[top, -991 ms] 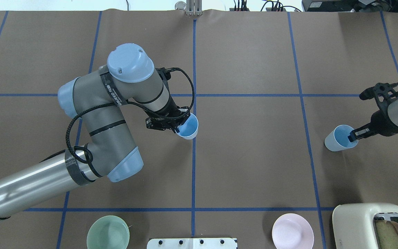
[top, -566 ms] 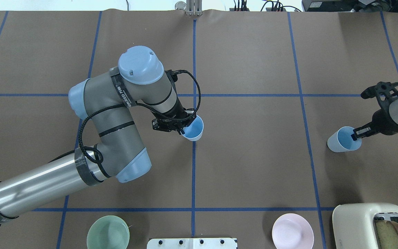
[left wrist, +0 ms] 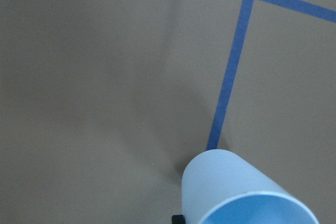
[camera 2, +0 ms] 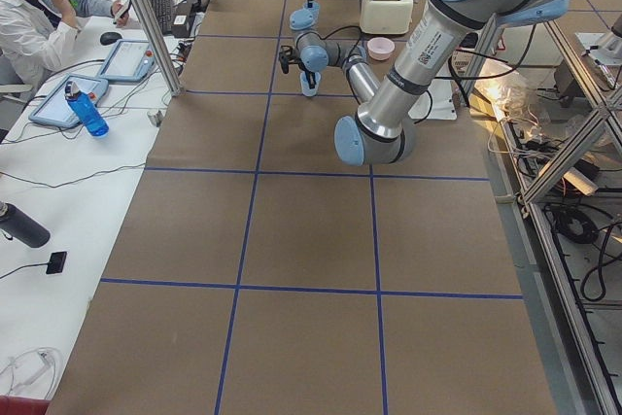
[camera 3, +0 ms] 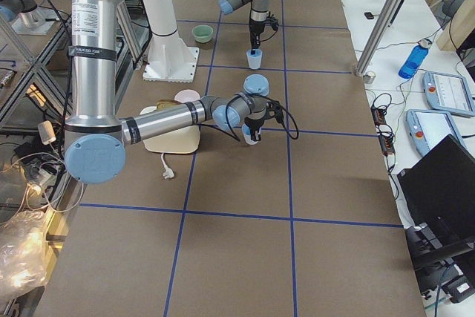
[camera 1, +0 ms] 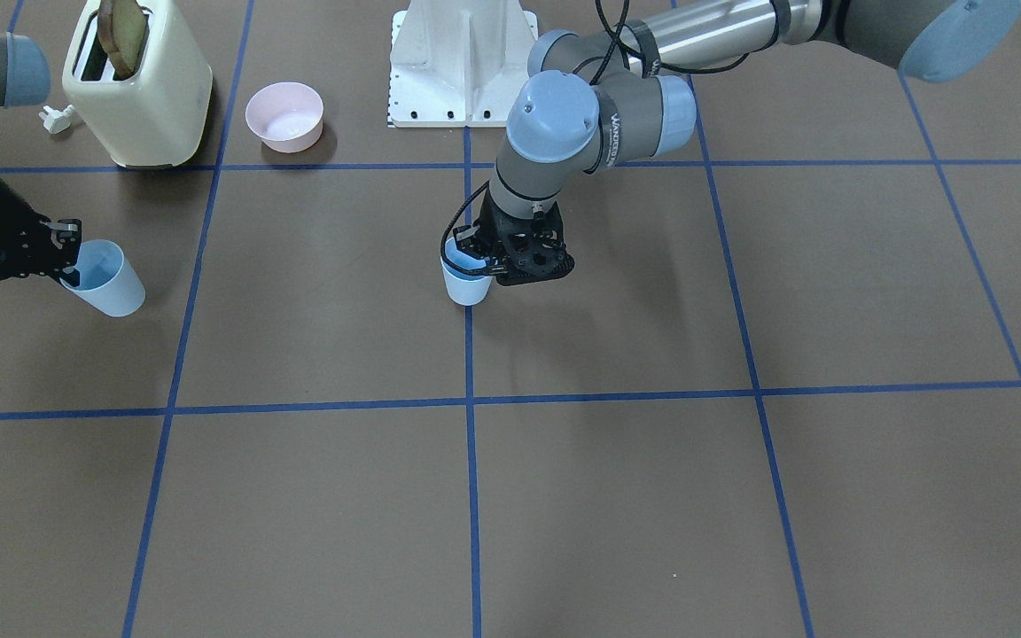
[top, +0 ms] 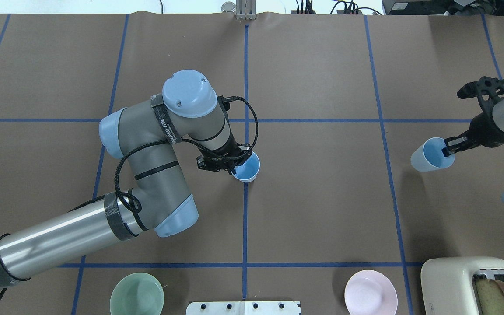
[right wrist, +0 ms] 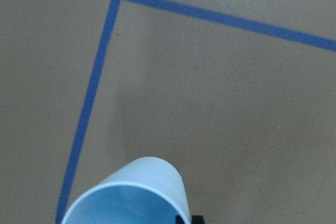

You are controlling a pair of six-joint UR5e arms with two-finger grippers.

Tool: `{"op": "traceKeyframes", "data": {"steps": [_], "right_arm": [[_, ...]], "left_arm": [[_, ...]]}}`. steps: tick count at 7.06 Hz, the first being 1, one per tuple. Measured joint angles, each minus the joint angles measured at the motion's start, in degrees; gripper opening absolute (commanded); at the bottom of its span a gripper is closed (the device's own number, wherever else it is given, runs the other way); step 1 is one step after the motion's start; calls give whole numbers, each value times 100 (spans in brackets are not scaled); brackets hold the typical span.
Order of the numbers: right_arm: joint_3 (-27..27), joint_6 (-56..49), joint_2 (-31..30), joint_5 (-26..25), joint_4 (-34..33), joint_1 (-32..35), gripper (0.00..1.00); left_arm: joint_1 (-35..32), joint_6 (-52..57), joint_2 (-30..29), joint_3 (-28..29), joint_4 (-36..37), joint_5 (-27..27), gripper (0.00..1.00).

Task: Stack blue cups with both arms
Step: 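Set the cup down centrally with the left gripper while the right grasps its cup, then carry the right cup toward the center cup while the left gripper releases and withdraws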

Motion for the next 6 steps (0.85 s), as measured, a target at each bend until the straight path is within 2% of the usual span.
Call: {"op": "traceKeyframes", "data": {"steps": [1,2,3,6], "right_arm": [[104,0,207,1,-312,47,0],[154,0,414,2,-543,69,0],[176,1,643,2,-764,88,0],[399,29,1415,-6,-1756,95,0]], "left_arm": [[6,7,1,17,-9,10,2],[18,15,3,30,-35,14,13],[38,25,10,60,-111,15,46],[74,65,20,166,-403,8,91]]}}
